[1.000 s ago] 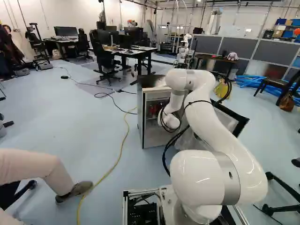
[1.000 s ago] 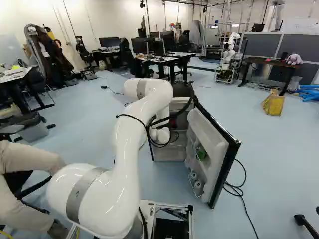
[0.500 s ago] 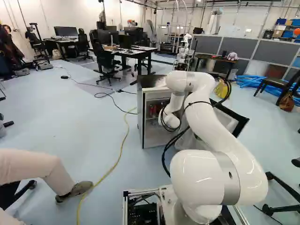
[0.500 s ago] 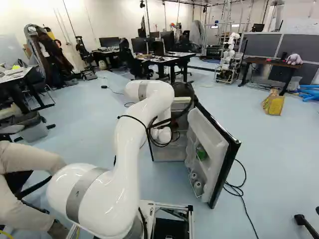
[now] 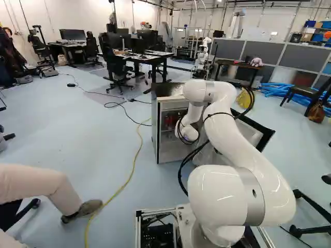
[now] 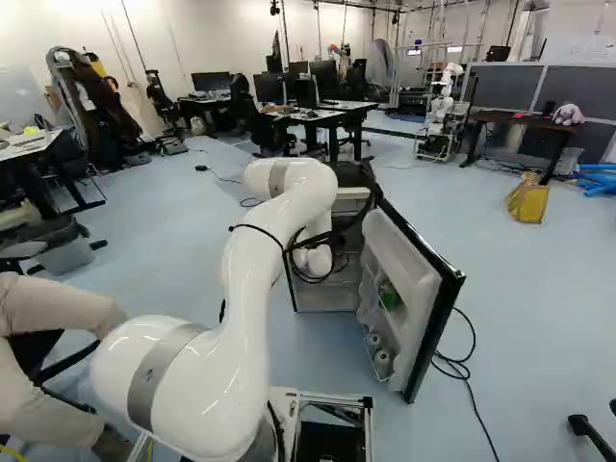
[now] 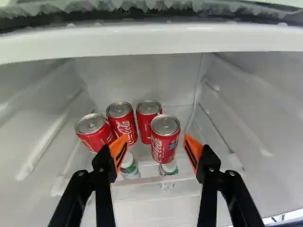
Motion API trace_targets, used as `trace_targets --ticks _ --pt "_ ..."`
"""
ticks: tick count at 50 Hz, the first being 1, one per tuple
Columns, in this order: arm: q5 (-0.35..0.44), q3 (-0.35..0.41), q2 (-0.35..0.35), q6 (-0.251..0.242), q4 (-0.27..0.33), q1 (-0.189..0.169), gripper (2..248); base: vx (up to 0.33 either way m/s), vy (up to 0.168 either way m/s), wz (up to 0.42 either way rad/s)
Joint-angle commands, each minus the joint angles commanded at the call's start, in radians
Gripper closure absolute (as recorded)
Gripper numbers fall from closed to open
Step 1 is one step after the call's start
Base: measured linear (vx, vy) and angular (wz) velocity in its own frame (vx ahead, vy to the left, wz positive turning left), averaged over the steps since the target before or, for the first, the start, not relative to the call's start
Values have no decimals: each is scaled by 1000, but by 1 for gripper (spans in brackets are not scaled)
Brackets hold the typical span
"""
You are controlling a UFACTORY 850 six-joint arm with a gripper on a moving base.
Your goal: Grab a drink from the fridge
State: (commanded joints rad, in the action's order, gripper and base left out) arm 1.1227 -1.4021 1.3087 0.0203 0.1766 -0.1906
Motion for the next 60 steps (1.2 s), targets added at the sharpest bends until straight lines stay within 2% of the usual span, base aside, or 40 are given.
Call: trace_targets --ticks 60 --pt "0 -106 61 0 0 -1 77 0 0 0"
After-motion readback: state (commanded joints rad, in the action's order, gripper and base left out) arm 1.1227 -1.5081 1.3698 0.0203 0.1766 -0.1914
